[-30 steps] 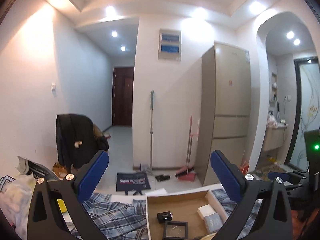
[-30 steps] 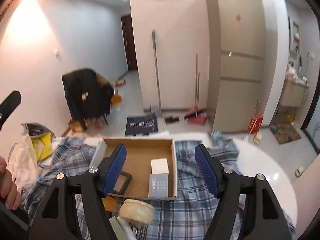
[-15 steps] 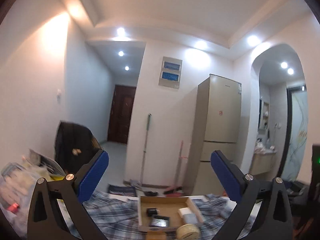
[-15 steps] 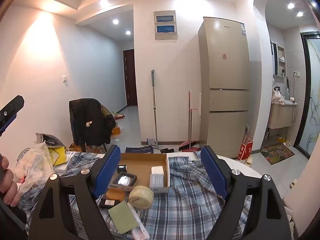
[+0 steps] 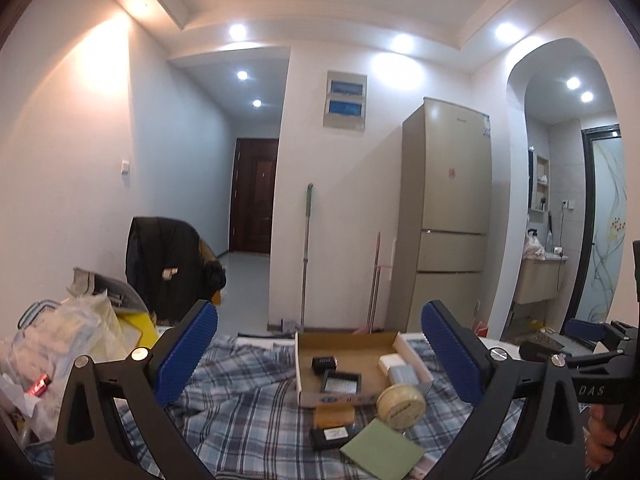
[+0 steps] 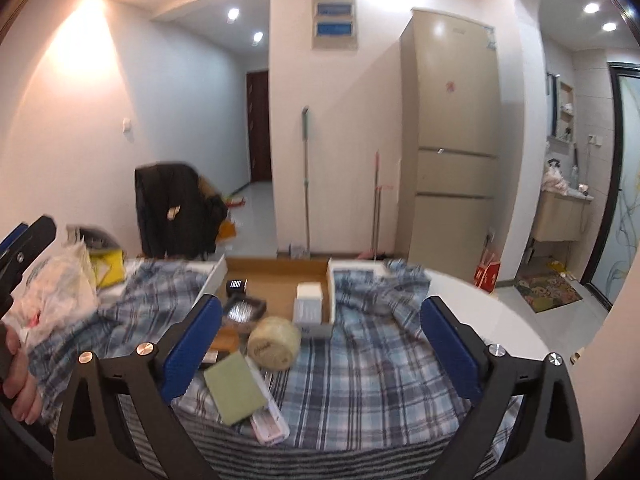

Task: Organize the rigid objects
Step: 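Lift both grippers away from the cardboard box, then lower the right gripper onto the green felt pad and grasp it, then grasp the white remote-like device with the left gripper while the right holds the green pad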

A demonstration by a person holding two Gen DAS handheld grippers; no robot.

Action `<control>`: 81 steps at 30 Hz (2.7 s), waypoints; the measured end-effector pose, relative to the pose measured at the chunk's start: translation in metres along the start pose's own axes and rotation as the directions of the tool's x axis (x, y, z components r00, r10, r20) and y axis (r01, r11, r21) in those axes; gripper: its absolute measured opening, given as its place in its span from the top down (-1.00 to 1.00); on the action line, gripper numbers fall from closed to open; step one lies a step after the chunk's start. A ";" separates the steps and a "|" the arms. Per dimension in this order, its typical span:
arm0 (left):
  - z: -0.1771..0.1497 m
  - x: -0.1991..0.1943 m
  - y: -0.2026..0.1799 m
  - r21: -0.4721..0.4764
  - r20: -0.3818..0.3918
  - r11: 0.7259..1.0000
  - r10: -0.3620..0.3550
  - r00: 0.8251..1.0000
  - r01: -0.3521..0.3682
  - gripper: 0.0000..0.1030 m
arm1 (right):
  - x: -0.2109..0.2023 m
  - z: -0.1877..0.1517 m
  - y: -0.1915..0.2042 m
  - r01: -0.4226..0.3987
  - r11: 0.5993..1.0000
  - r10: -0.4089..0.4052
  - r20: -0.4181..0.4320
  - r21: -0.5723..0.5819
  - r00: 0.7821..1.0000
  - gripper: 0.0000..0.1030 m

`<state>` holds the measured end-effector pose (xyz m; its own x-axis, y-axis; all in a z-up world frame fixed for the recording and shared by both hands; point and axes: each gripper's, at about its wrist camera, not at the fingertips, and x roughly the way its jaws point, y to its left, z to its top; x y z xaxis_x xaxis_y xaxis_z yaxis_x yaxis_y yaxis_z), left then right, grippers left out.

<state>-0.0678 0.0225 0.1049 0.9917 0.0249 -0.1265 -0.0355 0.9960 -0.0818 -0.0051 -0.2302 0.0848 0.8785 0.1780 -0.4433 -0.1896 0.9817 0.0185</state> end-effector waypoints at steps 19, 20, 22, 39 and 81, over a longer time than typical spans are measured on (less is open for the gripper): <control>-0.087 0.080 0.051 -0.080 -0.245 0.994 0.051 0.968 -0.072 -1.00 | 0.151 -0.085 0.097 -0.238 0.932 0.082 -0.480 -0.274 0.873 -0.58; -0.090 0.083 0.052 -0.074 -0.252 0.993 0.066 0.966 -0.087 -1.00 | 0.154 -0.087 0.100 -0.244 0.928 0.082 -0.487 -0.280 0.870 -0.58; -0.092 0.085 0.054 -0.076 -0.255 0.991 0.083 0.963 -0.106 -1.00 | 0.160 -0.090 0.105 -0.256 0.922 0.083 -0.499 -0.289 0.863 -0.58; -0.094 0.086 0.049 -0.051 -0.267 0.992 0.094 0.959 -0.112 -1.00 | 0.142 -0.072 0.076 -0.173 0.949 0.041 -0.440 -0.265 0.897 -0.38; -0.173 0.213 -0.073 -0.365 -0.847 0.910 -0.236 0.476 -0.198 -0.05 | 0.112 -0.086 -0.072 0.010 0.992 0.033 -0.330 0.127 0.944 -0.38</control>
<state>0.1250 -0.0596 -0.0874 0.3754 -0.2956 -0.8785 -0.2737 0.8701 -0.4098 0.0692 -0.2865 -0.0428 0.6781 0.1782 -0.7130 -0.1237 0.9840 0.1282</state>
